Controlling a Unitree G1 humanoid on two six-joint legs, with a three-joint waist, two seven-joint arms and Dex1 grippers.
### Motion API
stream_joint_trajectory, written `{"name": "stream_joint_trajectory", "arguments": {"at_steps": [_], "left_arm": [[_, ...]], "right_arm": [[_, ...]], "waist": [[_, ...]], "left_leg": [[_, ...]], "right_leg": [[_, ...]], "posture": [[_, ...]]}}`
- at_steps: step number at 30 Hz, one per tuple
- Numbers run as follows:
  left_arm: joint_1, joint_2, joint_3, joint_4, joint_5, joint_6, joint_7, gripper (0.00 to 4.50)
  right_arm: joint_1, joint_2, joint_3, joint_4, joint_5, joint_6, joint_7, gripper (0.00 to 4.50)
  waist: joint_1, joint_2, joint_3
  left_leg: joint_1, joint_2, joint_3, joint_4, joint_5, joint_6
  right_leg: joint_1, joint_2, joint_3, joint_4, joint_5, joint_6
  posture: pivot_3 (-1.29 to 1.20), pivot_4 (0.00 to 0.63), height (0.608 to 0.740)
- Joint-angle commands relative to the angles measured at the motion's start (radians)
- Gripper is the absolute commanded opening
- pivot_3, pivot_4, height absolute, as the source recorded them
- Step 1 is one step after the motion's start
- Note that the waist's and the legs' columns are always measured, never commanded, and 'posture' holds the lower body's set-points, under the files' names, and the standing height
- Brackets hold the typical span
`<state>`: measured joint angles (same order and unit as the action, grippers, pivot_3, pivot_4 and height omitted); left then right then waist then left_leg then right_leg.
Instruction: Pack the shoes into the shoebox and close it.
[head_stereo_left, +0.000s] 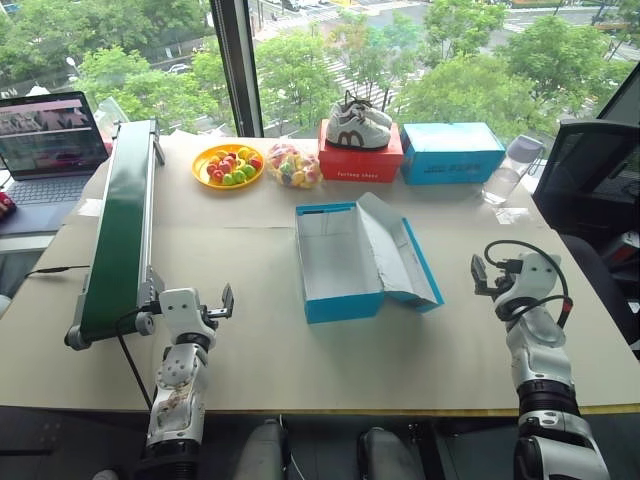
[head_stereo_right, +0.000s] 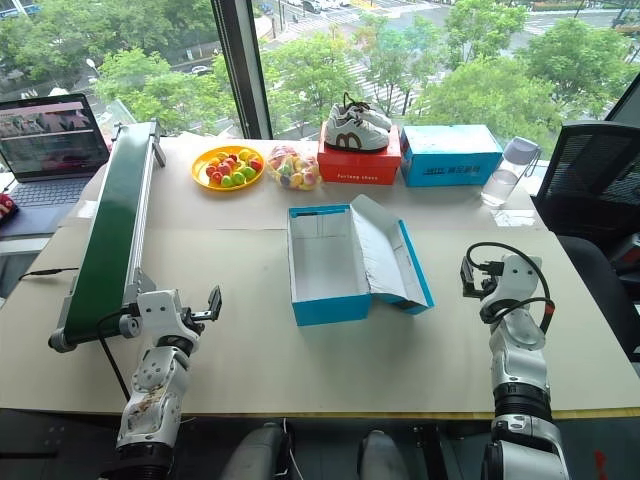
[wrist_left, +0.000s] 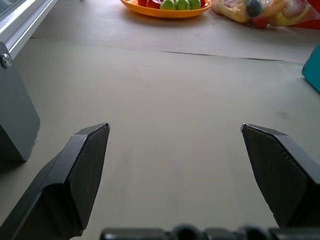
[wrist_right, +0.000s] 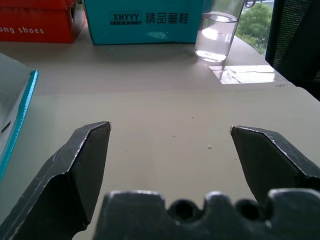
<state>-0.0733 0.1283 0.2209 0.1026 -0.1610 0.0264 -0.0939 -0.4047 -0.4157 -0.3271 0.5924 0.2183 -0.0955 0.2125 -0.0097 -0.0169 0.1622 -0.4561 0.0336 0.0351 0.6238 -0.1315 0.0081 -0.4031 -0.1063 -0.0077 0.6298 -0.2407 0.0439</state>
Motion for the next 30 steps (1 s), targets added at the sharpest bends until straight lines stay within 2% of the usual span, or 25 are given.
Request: {"name": "stream_joint_trajectory", "arguments": {"at_steps": [1,5,9,11,15,18,22,23,30], "left_arm": [[-0.023,0.031,-0.025,-0.043,0.024,-0.046,-0.029,4.50],[-0.064,0.126,-0.064,-0.125,0.135,-0.108,-0.037,4.50],[-0.102,0.184,-0.018,-0.156,0.166,-0.115,0.000,4.50],[-0.123,0.199,0.042,-0.167,0.128,-0.069,0.022,4.50],[-0.152,0.268,0.208,-0.140,0.014,0.169,0.048,4.50],[-0.151,0.323,0.274,-0.136,-0.057,0.280,0.011,4.50],[-0.154,0.389,0.351,-0.127,-0.104,0.332,-0.013,4.50],[-0.157,0.397,0.374,-0.123,-0.123,0.343,-0.014,4.50],[-0.119,0.466,0.385,-0.064,-0.124,0.416,-0.054,4.50]], "right_arm": [[-0.023,0.011,-0.029,-0.095,0.043,-0.019,-0.004,4.48],[-0.133,0.046,-0.055,-0.316,0.210,0.079,0.039,4.48],[-0.233,0.068,-0.027,-0.480,0.368,0.245,0.086,4.48],[-0.265,0.071,0.023,-0.559,0.444,0.369,0.131,4.48],[-0.293,0.067,0.188,-0.715,0.583,0.608,0.287,4.48],[-0.290,0.055,0.267,-0.760,0.598,0.678,0.376,4.48],[-0.277,0.033,0.378,-0.811,0.572,0.729,0.488,4.48],[-0.271,0.028,0.407,-0.818,0.555,0.729,0.511,4.48],[-0.242,0.016,0.609,-0.814,0.352,0.680,0.584,4.48]], "waist": [[0.000,0.000,0.000],[-0.007,0.001,0.001],[-0.006,0.001,0.001],[-0.005,0.001,0.001],[-0.010,0.000,0.001],[-0.008,0.000,0.001],[0.004,-0.004,0.002],[0.004,-0.005,0.001],[0.003,-0.006,0.001]], "left_leg": [[0.000,0.000,0.000,0.000,0.000,0.000],[-0.001,0.001,0.001,0.000,0.000,0.000],[0.000,0.002,0.001,0.000,0.000,0.000],[0.000,0.002,0.001,-0.001,0.000,0.000],[-0.001,0.004,0.002,-0.002,0.000,0.000],[0.000,0.005,0.002,-0.001,0.000,0.000],[-0.001,0.005,0.001,0.000,-0.001,-0.001],[-0.001,0.006,0.001,0.000,-0.005,-0.008],[-0.002,0.010,0.005,-0.001,-0.006,-0.009]], "right_leg": [[0.000,0.000,0.000,0.000,0.000,0.000],[-0.003,0.001,0.002,0.001,0.002,-0.001],[-0.002,0.001,0.002,0.001,0.003,-0.001],[-0.002,0.002,0.002,0.001,0.002,-0.002],[-0.003,0.003,0.002,0.001,0.003,-0.003],[-0.003,0.004,0.001,0.001,0.003,-0.003],[-0.004,0.003,-0.002,-0.001,0.002,-0.003],[-0.006,0.002,-0.003,-0.001,0.002,-0.003],[-0.010,0.002,-0.003,0.000,0.003,-0.006]], "posture": [[0.00,0.150,0.740],[0.00,0.150,0.740],[0.00,0.150,0.740],[0.00,0.150,0.740],[0.00,0.150,0.740],[0.00,0.150,0.740],[0.00,0.150,0.740],[0.00,0.150,0.740],[0.00,0.150,0.740]]}}
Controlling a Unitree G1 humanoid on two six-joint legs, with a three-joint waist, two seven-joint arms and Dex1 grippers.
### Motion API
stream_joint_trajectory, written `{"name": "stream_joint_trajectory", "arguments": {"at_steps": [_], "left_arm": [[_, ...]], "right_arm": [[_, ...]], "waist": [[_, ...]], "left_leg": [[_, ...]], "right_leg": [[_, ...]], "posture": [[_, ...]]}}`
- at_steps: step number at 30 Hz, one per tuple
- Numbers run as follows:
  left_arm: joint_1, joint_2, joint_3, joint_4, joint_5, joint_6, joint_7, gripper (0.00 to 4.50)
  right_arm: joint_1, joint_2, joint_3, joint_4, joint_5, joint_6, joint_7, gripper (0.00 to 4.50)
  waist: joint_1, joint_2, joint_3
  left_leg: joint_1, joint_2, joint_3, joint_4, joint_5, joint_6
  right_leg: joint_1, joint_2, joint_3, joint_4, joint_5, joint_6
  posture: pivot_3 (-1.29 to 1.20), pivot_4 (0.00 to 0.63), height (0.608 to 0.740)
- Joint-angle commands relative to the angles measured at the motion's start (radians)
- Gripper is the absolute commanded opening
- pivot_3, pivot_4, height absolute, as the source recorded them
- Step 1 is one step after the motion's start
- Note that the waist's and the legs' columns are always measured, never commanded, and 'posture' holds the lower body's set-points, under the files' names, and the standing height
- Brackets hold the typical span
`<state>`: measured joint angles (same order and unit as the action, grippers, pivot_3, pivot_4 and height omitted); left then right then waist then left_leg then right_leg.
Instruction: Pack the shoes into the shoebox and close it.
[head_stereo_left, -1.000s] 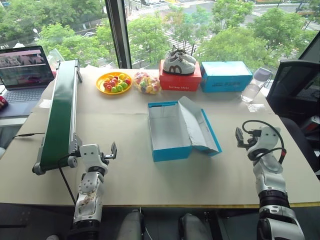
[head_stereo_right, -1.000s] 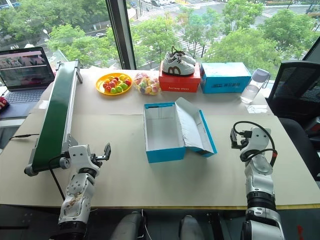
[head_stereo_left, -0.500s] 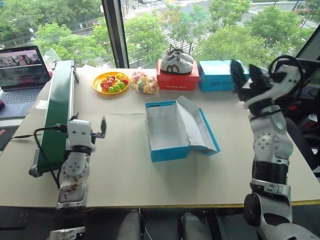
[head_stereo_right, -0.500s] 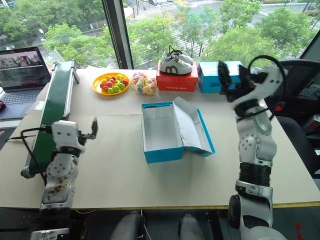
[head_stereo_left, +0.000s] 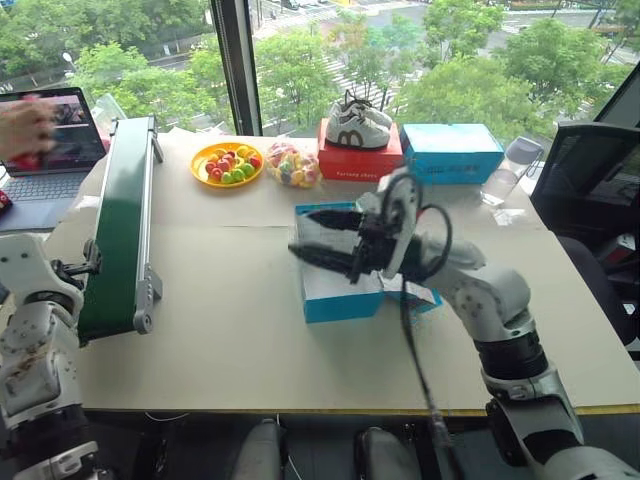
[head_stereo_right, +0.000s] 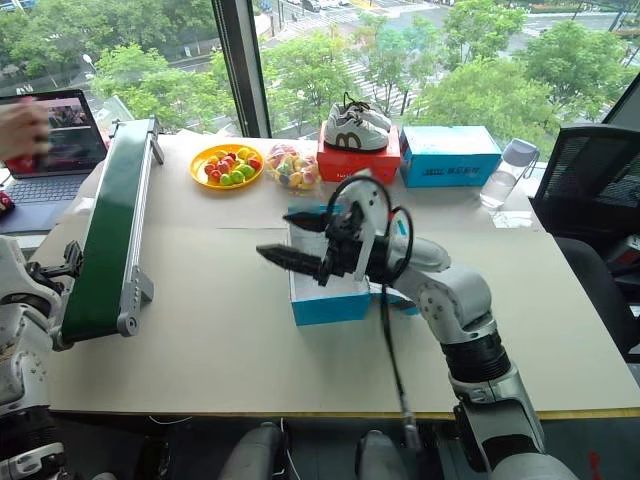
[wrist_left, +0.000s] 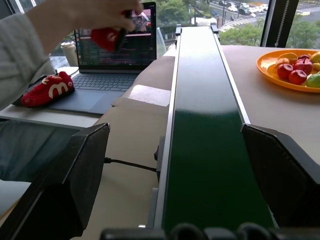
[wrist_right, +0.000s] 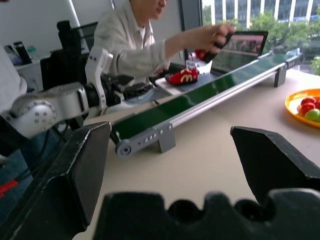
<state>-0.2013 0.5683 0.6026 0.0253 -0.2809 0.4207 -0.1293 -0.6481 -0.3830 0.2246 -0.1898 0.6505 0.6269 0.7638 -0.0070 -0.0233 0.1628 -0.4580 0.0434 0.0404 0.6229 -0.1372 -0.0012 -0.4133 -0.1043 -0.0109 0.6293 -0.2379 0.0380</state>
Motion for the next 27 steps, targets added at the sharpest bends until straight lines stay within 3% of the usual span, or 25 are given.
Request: {"name": "stream_joint_trajectory", "arguments": {"at_steps": [1,12,27], "left_arm": [[0.011,0.029,0.002,0.018,-0.004,0.029,-0.020,4.50],[-0.038,0.040,-0.040,0.090,0.001,0.064,-0.039,4.50],[-0.050,0.028,-0.077,0.139,0.017,0.020,-0.038,4.50]], "right_arm": [[0.005,-0.019,0.071,-0.034,-0.100,-0.049,0.040,4.48],[0.090,0.042,0.122,0.020,-0.270,-0.100,-0.012,4.48],[0.139,0.083,0.058,0.001,-0.297,-0.104,-0.054,4.48]], "waist": [[0.000,0.000,0.000],[0.000,-0.003,0.000],[-0.006,-0.005,0.000]], "left_leg": [[-0.001,0.000,0.001,0.000,0.000,0.000],[-0.003,0.003,0.006,0.000,0.000,0.000],[-0.004,0.007,0.012,0.000,0.000,-0.001]], "right_leg": [[-0.001,0.000,0.001,0.000,0.000,0.000],[-0.006,0.003,0.003,0.001,0.002,-0.001],[-0.006,0.008,0.007,0.002,0.004,-0.003]], "posture": [[0.00,0.150,0.740],[0.00,0.150,0.740],[0.00,0.150,0.740]]}}
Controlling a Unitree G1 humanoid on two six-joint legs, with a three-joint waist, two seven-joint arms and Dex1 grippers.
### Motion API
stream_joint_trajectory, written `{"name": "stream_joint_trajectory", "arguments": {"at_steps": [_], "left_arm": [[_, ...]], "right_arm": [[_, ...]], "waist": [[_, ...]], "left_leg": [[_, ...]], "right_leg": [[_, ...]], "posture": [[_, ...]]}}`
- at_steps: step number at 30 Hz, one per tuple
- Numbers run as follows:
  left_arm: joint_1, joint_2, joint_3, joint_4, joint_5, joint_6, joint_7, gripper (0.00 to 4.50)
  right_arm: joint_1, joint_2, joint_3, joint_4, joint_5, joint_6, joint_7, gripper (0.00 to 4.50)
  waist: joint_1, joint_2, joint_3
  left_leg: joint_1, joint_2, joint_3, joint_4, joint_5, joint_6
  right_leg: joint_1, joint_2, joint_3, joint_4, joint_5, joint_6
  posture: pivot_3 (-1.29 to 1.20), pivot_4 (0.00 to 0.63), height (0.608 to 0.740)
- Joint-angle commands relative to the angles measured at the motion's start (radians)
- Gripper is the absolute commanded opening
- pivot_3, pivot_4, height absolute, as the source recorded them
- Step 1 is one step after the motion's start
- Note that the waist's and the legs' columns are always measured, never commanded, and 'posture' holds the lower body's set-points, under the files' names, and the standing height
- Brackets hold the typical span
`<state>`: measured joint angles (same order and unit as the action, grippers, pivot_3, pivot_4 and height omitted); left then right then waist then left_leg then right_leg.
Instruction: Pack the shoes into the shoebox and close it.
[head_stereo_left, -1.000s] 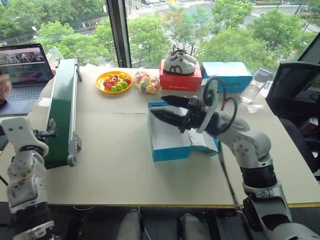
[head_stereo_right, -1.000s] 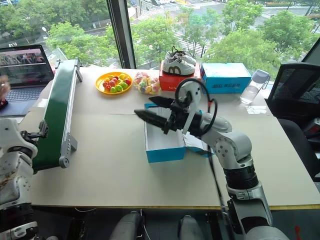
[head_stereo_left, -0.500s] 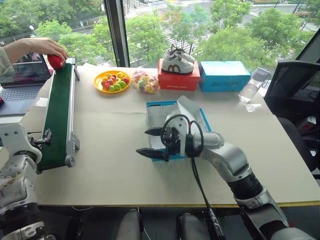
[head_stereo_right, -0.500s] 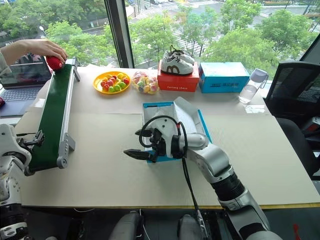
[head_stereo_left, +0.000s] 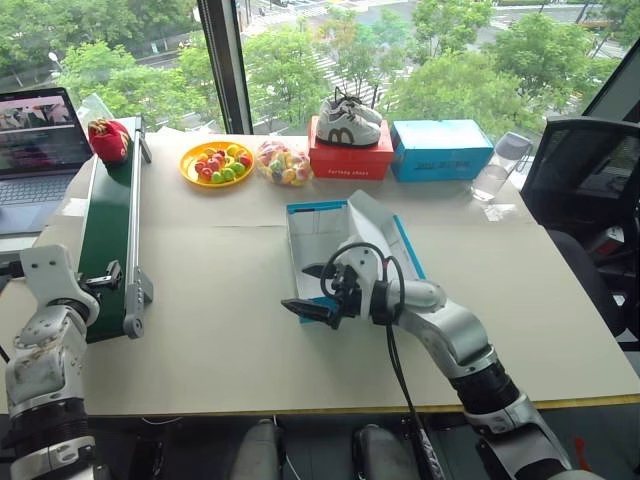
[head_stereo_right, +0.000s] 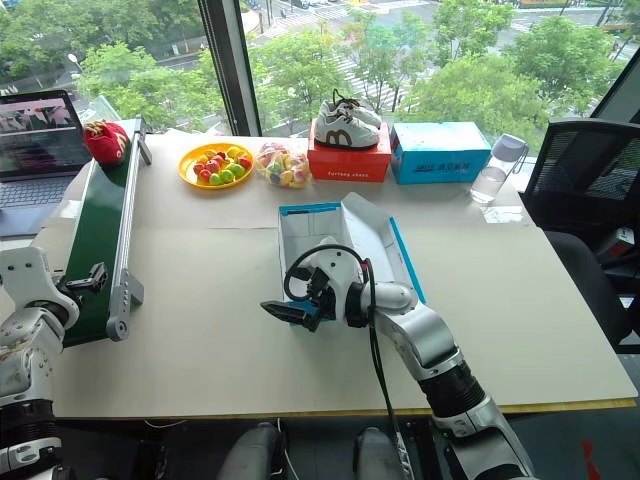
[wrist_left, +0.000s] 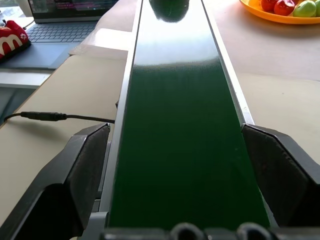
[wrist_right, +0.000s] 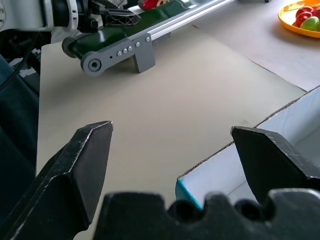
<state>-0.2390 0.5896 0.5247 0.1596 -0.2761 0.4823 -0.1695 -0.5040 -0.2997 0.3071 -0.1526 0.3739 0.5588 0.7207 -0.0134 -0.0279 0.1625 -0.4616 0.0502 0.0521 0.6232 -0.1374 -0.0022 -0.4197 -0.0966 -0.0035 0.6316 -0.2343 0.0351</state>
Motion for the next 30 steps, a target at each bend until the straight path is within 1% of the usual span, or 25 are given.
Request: {"name": "stream_joint_trajectory", "arguments": {"at_steps": [1,4,12,30], "left_arm": [[-0.009,0.002,-0.003,0.012,0.015,-0.051,0.002,4.50],[0.003,-0.002,-0.022,0.023,0.033,-0.074,0.006,4.50],[0.002,-0.036,-0.021,0.041,0.028,-0.104,0.020,4.50],[-0.018,-0.040,-0.027,0.073,0.022,-0.121,0.023,4.50]], "right_arm": [[-0.003,-0.002,-0.027,-0.034,-0.026,-0.039,-0.014,4.48],[0.005,-0.003,-0.035,-0.033,-0.034,-0.042,-0.022,4.48],[0.021,0.000,-0.035,-0.029,-0.070,-0.046,-0.045,4.48],[0.021,0.025,-0.058,-0.027,-0.072,-0.046,-0.056,4.48]], "waist": [[0.000,0.000,0.000],[0.000,0.000,0.000],[0.001,0.000,0.000],[0.001,0.000,0.000]], "left_leg": [[0.000,0.000,0.000,0.000,0.000,0.000],[0.000,0.000,0.001,0.000,0.000,0.000],[0.000,0.000,0.001,0.000,0.000,0.000],[0.000,0.000,0.001,0.000,0.000,0.000]], "right_leg": [[0.000,0.000,0.000,0.000,0.000,0.000],[0.000,0.000,0.000,0.000,0.000,0.000],[0.000,0.000,0.001,0.000,0.000,0.000],[0.000,0.000,0.001,0.001,0.000,0.000]], "posture": [[0.00,0.150,0.740],[0.00,0.150,0.740],[0.00,0.150,0.740],[0.00,0.150,0.740]]}}
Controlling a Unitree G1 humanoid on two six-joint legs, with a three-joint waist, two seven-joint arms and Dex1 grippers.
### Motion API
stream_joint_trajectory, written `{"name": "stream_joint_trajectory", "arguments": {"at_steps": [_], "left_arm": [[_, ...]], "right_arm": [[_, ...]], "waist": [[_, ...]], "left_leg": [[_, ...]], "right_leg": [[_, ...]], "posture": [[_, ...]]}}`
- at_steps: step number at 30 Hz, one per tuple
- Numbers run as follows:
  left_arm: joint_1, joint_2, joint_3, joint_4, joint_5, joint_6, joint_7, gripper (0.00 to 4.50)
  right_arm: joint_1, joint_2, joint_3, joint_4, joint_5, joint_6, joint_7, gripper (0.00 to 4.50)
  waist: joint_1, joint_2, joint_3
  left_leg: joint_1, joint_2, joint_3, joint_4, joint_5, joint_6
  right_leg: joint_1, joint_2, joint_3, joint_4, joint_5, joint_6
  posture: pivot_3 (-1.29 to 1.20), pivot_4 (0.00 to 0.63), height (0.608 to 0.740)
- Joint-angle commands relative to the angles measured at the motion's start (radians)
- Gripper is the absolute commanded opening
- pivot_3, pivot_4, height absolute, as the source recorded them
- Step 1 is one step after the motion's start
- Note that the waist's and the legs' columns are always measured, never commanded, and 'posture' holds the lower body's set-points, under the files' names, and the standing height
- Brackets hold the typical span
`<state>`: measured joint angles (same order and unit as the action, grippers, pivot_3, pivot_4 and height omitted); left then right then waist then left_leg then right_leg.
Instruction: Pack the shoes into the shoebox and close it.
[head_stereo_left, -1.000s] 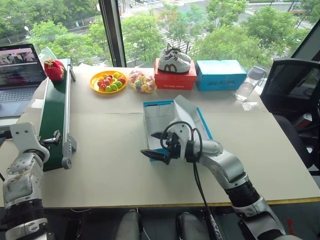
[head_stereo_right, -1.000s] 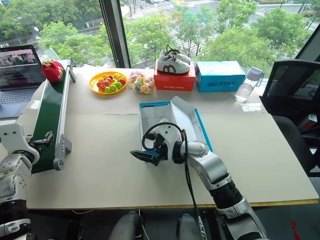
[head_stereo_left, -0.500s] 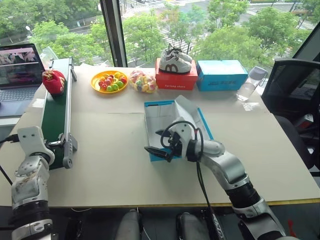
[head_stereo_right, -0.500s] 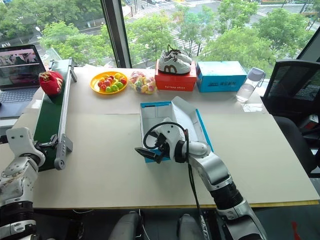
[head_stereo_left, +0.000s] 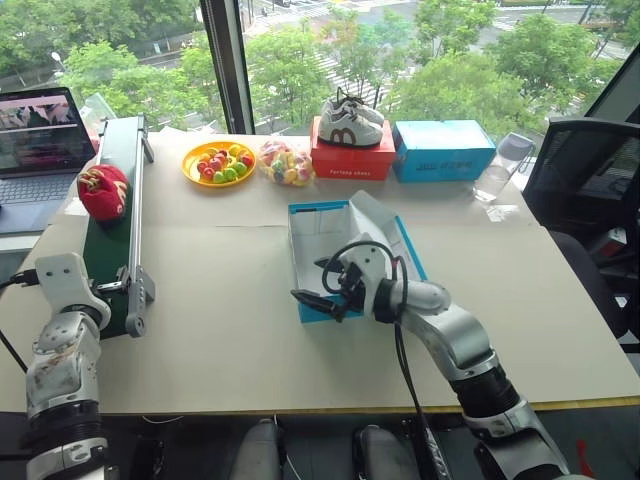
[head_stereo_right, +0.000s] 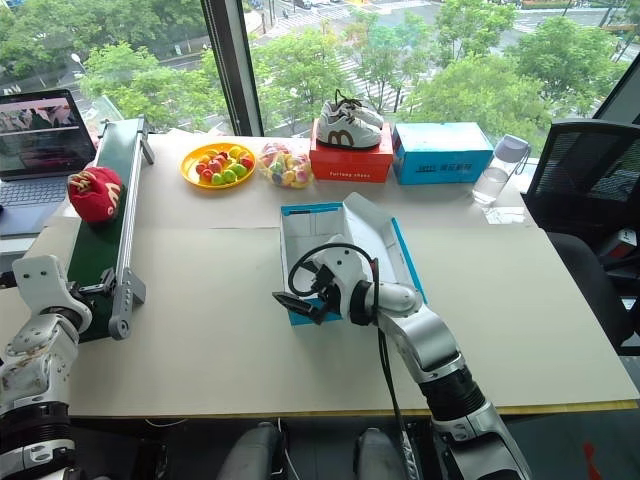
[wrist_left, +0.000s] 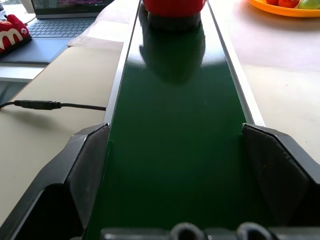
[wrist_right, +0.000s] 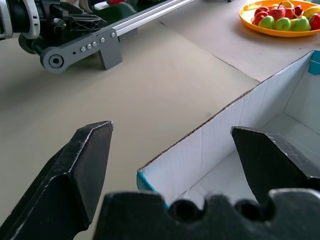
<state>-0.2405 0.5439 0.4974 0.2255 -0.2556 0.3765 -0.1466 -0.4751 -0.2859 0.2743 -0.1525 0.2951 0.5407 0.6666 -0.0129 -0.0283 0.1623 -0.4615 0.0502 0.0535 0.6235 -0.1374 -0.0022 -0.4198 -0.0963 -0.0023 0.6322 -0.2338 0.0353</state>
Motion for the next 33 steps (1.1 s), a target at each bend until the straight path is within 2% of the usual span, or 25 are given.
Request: {"name": "stream_joint_trajectory", "arguments": {"at_steps": [1,16,22,25,27,28,29,33], "left_arm": [[-0.019,0.006,0.001,0.010,0.002,-0.016,0.001,4.50],[-0.031,0.003,-0.008,0.037,0.004,-0.023,0.002,4.50],[-0.049,-0.016,0.000,0.023,-0.024,0.031,0.014,4.50],[-0.067,-0.042,0.026,0.002,-0.070,0.065,0.030,3.85],[-0.080,-0.051,0.037,-0.004,-0.085,0.079,0.041,3.04],[-0.088,-0.058,0.041,-0.013,-0.096,0.081,0.044,2.78],[-0.096,-0.066,0.045,-0.024,-0.106,0.081,0.046,2.61],[-0.129,-0.116,0.053,-0.117,-0.136,-0.021,0.041,2.59]], "right_arm": [[-0.009,0.013,-0.027,-0.026,0.007,-0.028,-0.002,4.48],[-0.013,0.016,-0.039,-0.045,0.008,-0.026,-0.003,4.48],[-0.015,0.017,-0.047,-0.054,0.012,-0.028,-0.005,4.48],[-0.021,0.020,-0.053,-0.055,0.013,-0.029,-0.008,4.50],[-0.025,0.022,-0.059,-0.054,0.015,-0.029,-0.009,4.50],[-0.027,0.022,-0.061,-0.053,0.015,-0.029,-0.009,4.50],[-0.027,0.023,-0.064,-0.052,0.015,-0.028,-0.008,4.50],[-0.029,0.021,-0.070,-0.046,0.007,-0.028,-0.009,4.50]], "waist": [[0.000,0.000,0.000],[0.000,0.000,0.000],[0.000,0.000,0.000],[0.004,0.000,0.000],[0.006,0.000,0.000],[0.006,0.000,0.000],[0.007,0.000,0.000],[0.013,-0.001,0.000]], "left_leg": [[0.000,0.000,0.000,0.000,0.000,0.000],[0.000,0.000,0.000,0.000,0.000,0.000],[0.000,0.000,0.000,0.000,0.000,0.000],[0.000,0.000,0.000,0.000,0.000,0.000],[0.001,0.000,0.000,0.001,0.000,0.000],[0.001,0.000,0.000,0.001,0.000,0.000],[0.001,0.000,0.000,0.001,0.000,0.000],[0.001,0.000,0.000,0.002,0.001,0.000]], "right_leg": [[0.000,0.000,0.000,0.000,0.000,0.000],[0.000,0.000,0.000,0.000,0.000,0.000],[0.000,0.000,0.000,0.000,0.000,0.000],[0.001,0.000,0.000,0.000,0.000,0.000],[0.001,0.001,0.000,0.002,0.000,0.000],[0.001,0.001,0.000,0.002,0.000,0.000],[0.001,0.001,0.000,0.003,0.000,0.000],[0.001,0.001,0.000,0.003,0.000,0.000]], "posture": [[0.00,0.150,0.740],[0.00,0.150,0.740],[0.00,0.150,0.740],[0.00,0.150,0.740],[0.00,0.150,0.740],[0.00,0.150,0.740],[0.00,0.150,0.740],[0.00,0.150,0.740]]}}
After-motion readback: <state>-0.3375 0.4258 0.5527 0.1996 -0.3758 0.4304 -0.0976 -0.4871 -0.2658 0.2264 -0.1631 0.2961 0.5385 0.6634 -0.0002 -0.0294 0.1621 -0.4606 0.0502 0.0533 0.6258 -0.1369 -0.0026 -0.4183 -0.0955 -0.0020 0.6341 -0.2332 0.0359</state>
